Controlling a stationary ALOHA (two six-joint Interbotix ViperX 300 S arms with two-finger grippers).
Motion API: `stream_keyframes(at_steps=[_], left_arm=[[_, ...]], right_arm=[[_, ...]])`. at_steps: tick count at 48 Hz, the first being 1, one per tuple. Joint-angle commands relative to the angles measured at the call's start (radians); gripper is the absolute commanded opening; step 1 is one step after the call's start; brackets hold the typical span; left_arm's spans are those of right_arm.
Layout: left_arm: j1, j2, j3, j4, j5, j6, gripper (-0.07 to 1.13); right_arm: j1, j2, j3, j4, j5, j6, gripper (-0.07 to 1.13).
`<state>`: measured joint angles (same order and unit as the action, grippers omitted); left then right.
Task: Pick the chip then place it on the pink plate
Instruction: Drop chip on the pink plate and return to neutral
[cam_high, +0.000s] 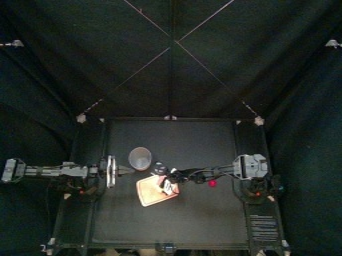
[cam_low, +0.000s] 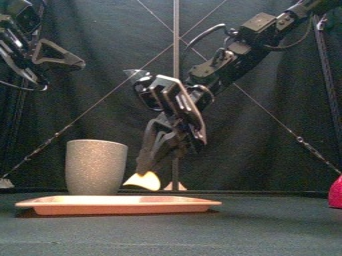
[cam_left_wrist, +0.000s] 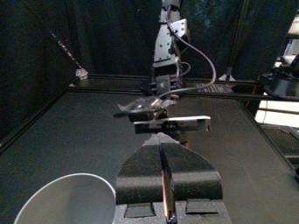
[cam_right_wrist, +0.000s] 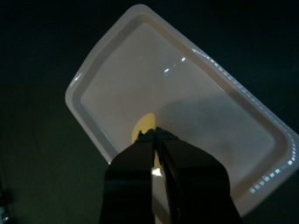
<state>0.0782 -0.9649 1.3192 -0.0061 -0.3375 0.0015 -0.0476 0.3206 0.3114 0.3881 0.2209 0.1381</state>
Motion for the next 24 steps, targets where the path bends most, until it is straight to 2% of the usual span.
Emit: stream_keyframes(at_steps=[1,14,24], left_arm=[[0.002,0.005,-0.014,0.000,-0.008,-0.002,0.04],[0.003,0.005,-0.008,0.000,-0.003,-0.003,0.04],[0.002,0.005,-0.002,-0.015,-0.003,-0.003,0.04]], right_arm=[[-0.005,0.012,-0.069,-0.025,-0.006,-0.002,0.45],[-0.011,0.011,-0.081,-0.061,-0.009,0.006,0.72],[-0.017,-0.058,-0.015,-0.064,-0.055,0.006,0.74]])
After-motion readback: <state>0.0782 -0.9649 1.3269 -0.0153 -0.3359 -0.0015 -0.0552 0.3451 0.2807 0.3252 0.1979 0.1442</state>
